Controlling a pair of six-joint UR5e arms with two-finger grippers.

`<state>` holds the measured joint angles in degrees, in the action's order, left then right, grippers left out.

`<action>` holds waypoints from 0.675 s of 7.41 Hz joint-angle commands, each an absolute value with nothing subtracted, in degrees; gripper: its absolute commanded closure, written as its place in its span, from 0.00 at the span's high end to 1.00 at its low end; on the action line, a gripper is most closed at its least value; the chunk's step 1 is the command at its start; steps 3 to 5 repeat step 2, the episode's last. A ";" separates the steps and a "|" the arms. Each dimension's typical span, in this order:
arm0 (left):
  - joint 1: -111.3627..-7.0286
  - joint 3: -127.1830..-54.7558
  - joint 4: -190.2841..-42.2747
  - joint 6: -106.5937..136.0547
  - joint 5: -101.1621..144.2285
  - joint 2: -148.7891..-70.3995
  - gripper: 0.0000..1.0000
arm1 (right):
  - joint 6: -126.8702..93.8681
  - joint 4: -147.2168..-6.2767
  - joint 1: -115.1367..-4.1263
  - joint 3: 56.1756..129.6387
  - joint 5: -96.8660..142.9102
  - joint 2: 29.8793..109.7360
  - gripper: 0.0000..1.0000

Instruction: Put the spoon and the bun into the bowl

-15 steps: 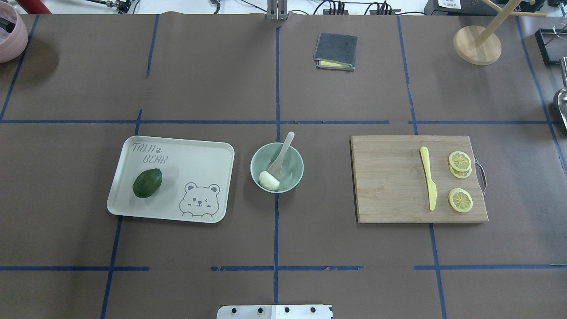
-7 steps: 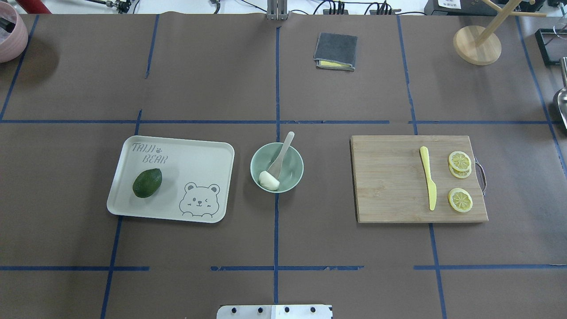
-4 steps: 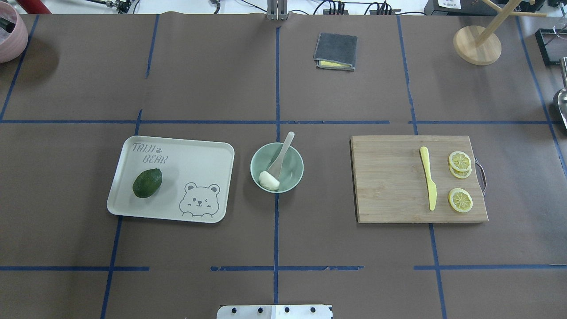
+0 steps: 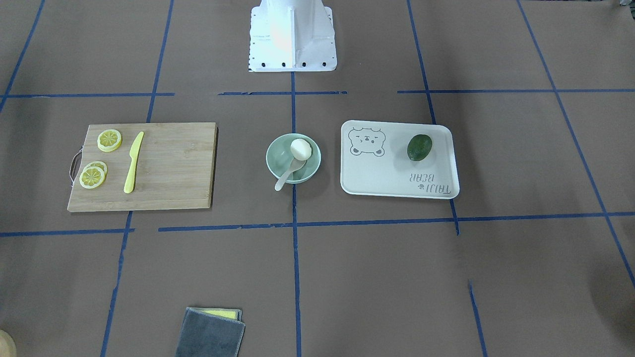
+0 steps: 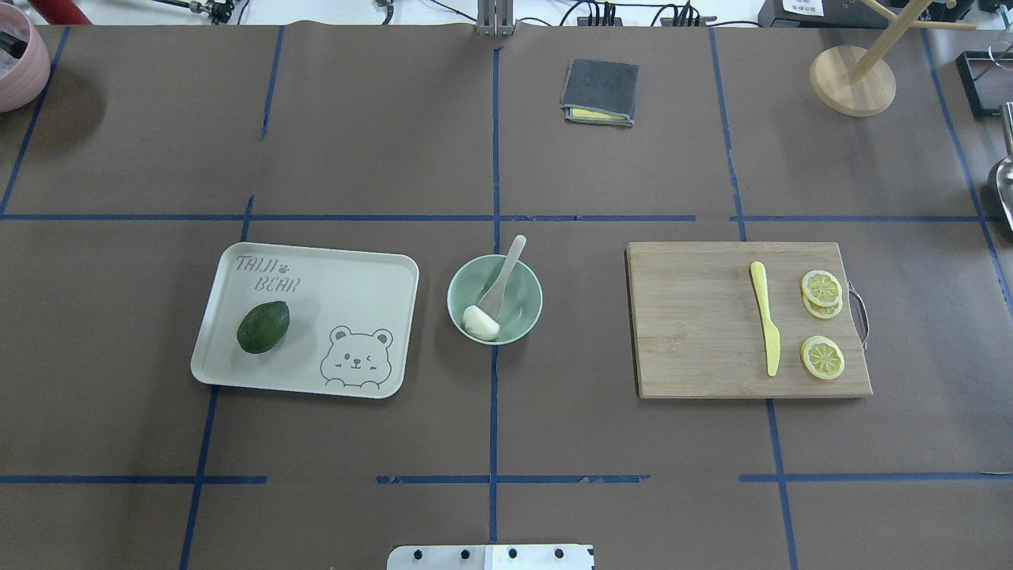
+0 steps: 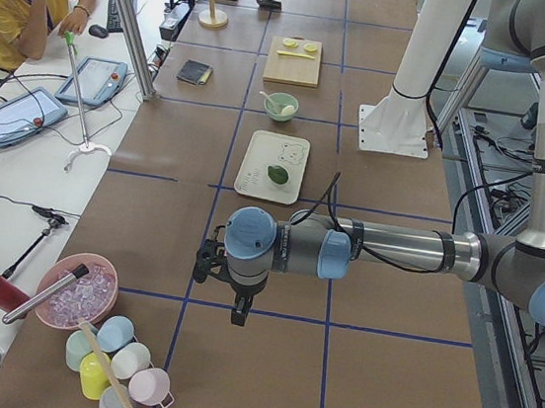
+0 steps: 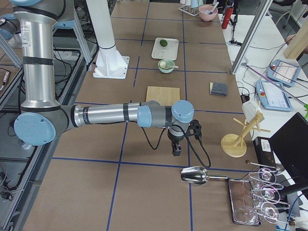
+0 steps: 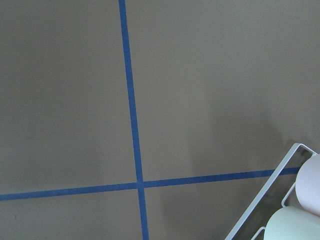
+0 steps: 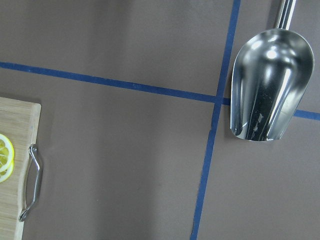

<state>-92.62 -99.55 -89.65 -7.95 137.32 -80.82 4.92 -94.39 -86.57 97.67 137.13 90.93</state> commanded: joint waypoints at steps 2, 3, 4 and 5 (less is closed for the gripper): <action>-92.55 -99.49 -89.91 -8.09 137.02 -81.82 1.00 | 4.92 -94.40 -86.57 97.91 137.28 90.88 1.00; -92.55 -99.49 -89.91 -8.09 137.02 -81.82 1.00 | 4.92 -94.40 -86.57 97.91 137.28 90.88 1.00; -92.55 -99.49 -89.91 -8.09 137.02 -81.82 1.00 | 4.92 -94.40 -86.57 97.91 137.28 90.88 1.00; -92.55 -99.49 -89.91 -8.09 137.02 -81.82 1.00 | 4.92 -94.40 -86.57 97.91 137.28 90.88 1.00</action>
